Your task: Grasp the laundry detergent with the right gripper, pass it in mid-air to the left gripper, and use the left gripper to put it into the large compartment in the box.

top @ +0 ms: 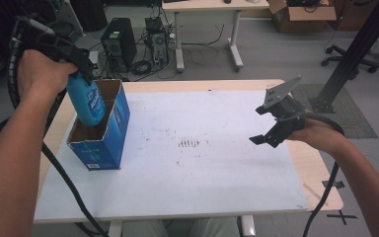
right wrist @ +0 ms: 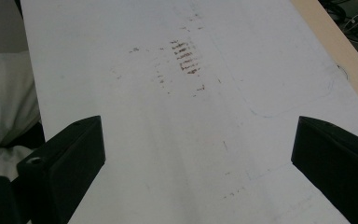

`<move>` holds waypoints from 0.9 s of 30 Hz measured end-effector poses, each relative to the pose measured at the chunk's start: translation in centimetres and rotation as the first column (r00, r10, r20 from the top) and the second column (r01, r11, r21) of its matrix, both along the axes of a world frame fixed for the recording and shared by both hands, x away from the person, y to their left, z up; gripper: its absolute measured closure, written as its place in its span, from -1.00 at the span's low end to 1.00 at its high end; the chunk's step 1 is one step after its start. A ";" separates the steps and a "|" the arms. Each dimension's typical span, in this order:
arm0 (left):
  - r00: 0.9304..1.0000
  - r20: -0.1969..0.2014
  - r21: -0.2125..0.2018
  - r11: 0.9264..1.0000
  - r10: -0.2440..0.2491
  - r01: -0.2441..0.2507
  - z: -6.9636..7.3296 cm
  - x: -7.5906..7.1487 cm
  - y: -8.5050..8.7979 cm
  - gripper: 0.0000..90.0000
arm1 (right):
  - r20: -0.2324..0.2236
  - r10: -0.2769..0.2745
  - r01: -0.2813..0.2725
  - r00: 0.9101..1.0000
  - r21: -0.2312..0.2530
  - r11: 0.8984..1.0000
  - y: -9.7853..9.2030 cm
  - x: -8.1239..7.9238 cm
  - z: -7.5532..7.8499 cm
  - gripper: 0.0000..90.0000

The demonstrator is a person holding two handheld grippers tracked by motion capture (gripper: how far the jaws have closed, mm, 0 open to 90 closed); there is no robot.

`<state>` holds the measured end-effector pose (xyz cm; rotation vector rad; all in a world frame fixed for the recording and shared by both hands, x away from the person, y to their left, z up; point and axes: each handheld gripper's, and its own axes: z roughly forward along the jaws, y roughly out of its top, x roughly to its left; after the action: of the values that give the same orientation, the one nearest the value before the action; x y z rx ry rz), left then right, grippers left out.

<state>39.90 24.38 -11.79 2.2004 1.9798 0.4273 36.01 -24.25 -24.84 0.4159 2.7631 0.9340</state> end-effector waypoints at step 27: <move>0.999 -0.038 -0.001 1.000 -0.006 0.006 -8.9 1.1 1.1 -0.16 | -0.011 -0.024 0.023 1.000 -0.008 1.000 -0.3 -0.1 -0.9 -0.94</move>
<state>41.02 25.44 -20.66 2.2293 1.9921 0.3857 35.90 -24.60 -25.70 0.4527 2.7647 0.9181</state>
